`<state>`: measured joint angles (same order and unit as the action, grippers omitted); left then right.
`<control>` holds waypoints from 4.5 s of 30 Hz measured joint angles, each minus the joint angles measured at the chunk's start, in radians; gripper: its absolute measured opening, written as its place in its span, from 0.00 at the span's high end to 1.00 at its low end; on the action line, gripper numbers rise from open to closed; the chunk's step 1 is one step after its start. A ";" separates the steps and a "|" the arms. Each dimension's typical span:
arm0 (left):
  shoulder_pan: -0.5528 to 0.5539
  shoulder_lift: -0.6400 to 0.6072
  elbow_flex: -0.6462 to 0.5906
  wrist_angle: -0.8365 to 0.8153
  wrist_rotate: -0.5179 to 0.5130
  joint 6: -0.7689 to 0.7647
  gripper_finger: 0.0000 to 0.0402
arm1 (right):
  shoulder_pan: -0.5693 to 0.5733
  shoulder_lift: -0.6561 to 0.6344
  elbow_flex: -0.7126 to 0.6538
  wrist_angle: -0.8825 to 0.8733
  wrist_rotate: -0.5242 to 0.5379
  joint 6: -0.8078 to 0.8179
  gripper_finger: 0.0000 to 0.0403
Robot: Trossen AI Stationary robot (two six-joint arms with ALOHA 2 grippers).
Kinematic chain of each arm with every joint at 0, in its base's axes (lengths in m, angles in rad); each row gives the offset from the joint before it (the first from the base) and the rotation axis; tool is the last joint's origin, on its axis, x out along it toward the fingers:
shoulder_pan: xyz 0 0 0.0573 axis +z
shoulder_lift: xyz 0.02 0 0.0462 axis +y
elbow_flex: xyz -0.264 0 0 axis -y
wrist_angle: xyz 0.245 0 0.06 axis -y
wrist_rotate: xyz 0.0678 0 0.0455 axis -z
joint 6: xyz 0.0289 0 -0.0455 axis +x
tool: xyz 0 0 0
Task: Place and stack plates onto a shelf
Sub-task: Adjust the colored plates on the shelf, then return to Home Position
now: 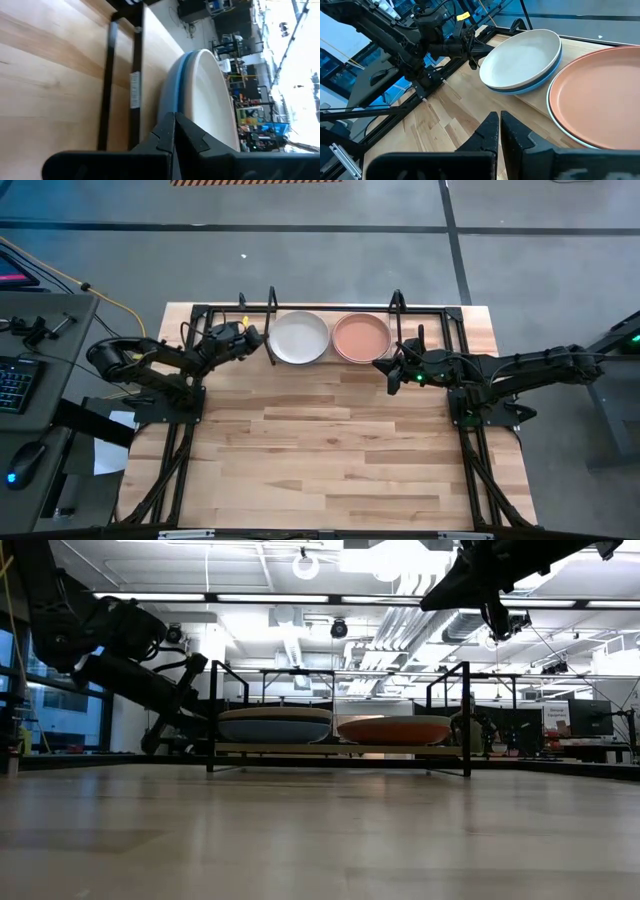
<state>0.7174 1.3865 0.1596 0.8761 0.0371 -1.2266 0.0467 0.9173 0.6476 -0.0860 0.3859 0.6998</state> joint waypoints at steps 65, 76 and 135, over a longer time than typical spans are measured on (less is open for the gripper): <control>0.095 -0.476 0.144 -0.009 0.069 0.291 1.00 | -0.001 -0.003 0.000 0.001 0.074 0.008 1.00; 0.077 -0.476 0.144 -0.009 0.069 0.295 1.00 | -0.001 -0.003 0.000 0.001 0.070 0.023 1.00; -0.302 -0.475 0.334 -0.174 0.107 0.675 1.00 | 0.000 -0.003 0.000 0.001 0.020 0.007 1.00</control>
<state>0.4153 0.9112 0.4940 0.7023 0.1444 -0.5519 0.0463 0.9146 0.6476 -0.0853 0.4058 0.7069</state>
